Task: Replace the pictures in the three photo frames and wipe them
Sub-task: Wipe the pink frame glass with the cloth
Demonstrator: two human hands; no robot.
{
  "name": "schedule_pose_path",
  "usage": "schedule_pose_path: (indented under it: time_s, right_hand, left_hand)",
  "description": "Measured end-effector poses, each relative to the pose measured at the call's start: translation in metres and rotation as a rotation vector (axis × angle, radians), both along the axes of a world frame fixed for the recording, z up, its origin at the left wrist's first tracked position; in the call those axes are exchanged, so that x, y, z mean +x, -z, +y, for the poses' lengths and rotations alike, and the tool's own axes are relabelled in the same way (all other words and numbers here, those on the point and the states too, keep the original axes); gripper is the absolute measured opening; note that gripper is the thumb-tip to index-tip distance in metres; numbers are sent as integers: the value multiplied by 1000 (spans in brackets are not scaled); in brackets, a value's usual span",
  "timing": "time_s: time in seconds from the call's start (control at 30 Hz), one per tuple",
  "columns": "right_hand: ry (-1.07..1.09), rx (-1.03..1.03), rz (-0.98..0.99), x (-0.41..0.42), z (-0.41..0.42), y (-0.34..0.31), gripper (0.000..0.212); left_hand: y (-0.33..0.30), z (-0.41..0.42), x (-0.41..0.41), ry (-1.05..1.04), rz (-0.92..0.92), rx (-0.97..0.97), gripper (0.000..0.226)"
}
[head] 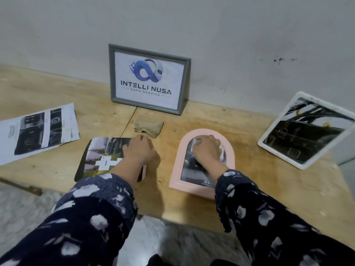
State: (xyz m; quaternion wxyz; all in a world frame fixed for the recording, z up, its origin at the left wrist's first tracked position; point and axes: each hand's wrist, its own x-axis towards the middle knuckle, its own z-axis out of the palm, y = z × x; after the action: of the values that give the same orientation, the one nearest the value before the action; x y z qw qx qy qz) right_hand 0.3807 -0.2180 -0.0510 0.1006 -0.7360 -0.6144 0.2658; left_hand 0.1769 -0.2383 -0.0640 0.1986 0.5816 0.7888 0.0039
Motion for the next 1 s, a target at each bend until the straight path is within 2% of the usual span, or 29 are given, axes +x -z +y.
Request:
schedule_pose_path:
  time_s: [0.13, 0.23, 0.4, 0.57, 0.67, 0.73, 0.8, 0.87, 1.0]
  right_hand:
    - [-229, 40, 13, -51, 21, 6, 38]
    - [-311, 21, 37, -85, 42, 12, 41]
    - [-308, 14, 82, -130, 73, 22, 43]
    - [-385, 8, 16, -148, 91, 27, 54]
    - [-329, 79, -107, -151, 95, 29, 55]
    - [-259, 50, -91, -153, 95, 33, 49]
    - [-200, 11, -22, -150, 93, 37, 32]
    - [-147, 34, 90, -143, 87, 35, 5]
    - [14, 104, 451, -123, 78, 16, 20]
  left_hand:
    - [4, 7, -28, 110, 72, -105, 66]
    - [7, 10, -33, 133, 93, -169, 76]
    - [9, 15, -36, 145, 127, -203, 73]
    - [10, 18, -33, 143, 145, -205, 72]
    - [9, 17, -32, 137, 157, -187, 72]
    - [9, 17, -32, 138, 175, -178, 71]
    - [9, 17, -31, 134, 181, -165, 70]
    - [8, 17, -30, 132, 177, -169, 70]
    - [-2, 19, -25, 126, 194, -211, 74]
